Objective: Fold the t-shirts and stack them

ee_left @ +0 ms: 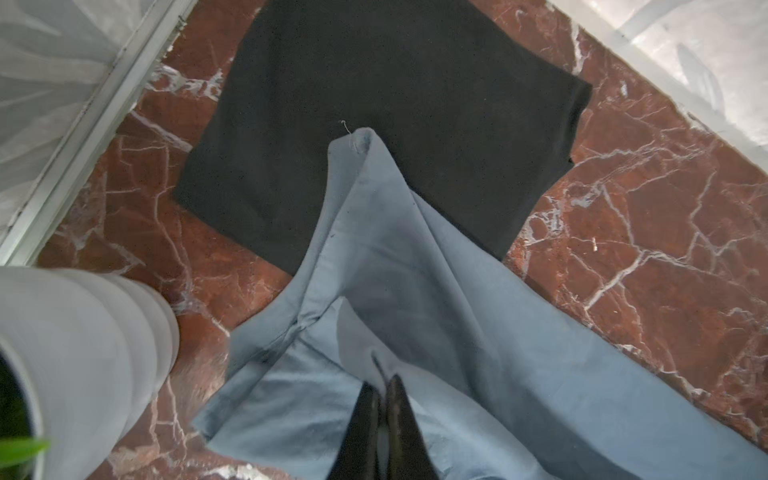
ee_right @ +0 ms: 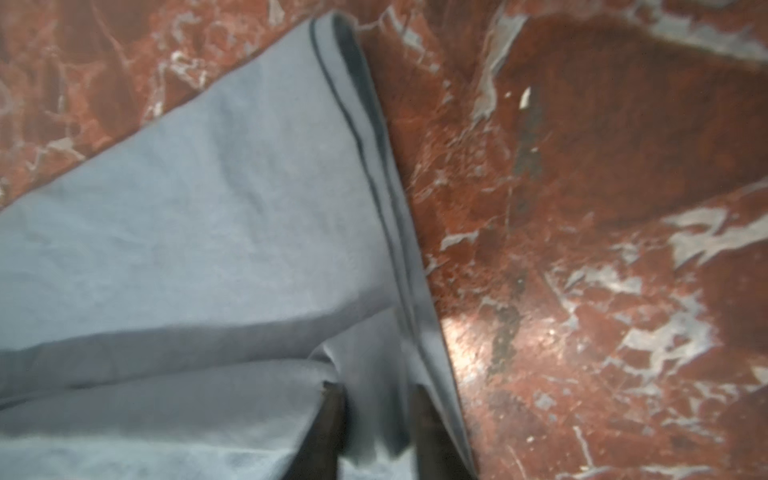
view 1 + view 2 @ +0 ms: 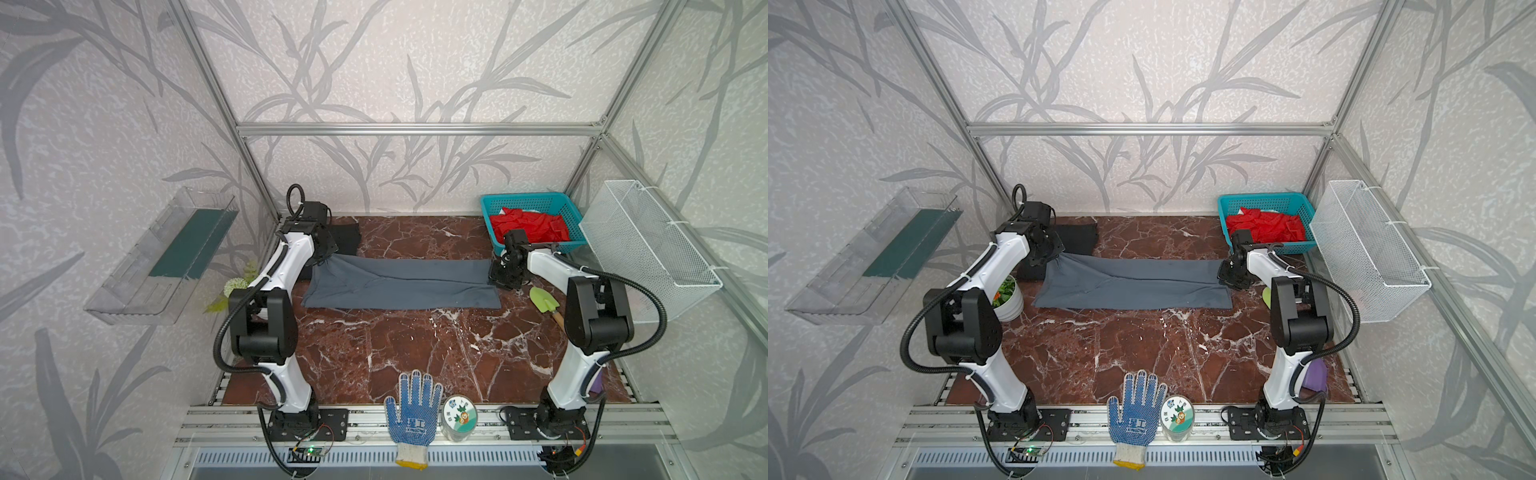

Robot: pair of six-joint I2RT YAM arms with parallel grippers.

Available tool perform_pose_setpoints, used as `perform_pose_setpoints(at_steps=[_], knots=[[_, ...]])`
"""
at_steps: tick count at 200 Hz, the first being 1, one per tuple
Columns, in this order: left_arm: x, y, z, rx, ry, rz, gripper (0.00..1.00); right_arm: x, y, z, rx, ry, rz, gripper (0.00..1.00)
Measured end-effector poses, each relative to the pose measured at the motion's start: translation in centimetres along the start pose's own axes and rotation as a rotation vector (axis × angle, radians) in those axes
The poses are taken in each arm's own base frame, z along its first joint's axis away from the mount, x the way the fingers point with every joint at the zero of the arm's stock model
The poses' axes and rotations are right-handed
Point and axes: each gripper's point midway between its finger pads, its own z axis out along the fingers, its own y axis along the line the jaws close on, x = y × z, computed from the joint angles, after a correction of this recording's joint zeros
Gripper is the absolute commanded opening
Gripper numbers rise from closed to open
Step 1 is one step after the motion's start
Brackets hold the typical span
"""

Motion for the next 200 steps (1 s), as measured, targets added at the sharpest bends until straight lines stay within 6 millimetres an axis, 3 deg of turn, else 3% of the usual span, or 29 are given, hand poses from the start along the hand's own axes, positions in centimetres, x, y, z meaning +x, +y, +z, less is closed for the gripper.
perform_pose_setpoints(at_steps=[27,59,88,116,136,200], knots=[[0.0,-1.4,2.7,0.044,0.015,0.024,0.46,-0.3,0.1,-0.1,-0.002,-0.026,-0.024,0.61],[0.0,-2.8,2.4,0.119,-0.030,0.051,0.47,1.3,0.6,-2.0,0.004,-0.073,-0.088,0.61],[4.6,-3.3,1.4,0.137,0.023,0.104,0.43,2.6,2.4,-2.9,-0.041,-0.082,-0.144,0.60],[10.2,-4.6,1.6,0.116,0.109,0.197,0.44,3.3,2.2,-1.2,-0.041,-0.042,-0.154,0.60],[13.2,-5.1,1.7,0.096,0.152,0.245,0.44,4.0,1.6,0.0,-0.026,-0.007,-0.159,0.60],[14.5,-3.8,3.8,0.005,0.189,0.244,0.44,4.5,1.0,1.2,-0.002,0.023,-0.158,0.60]])
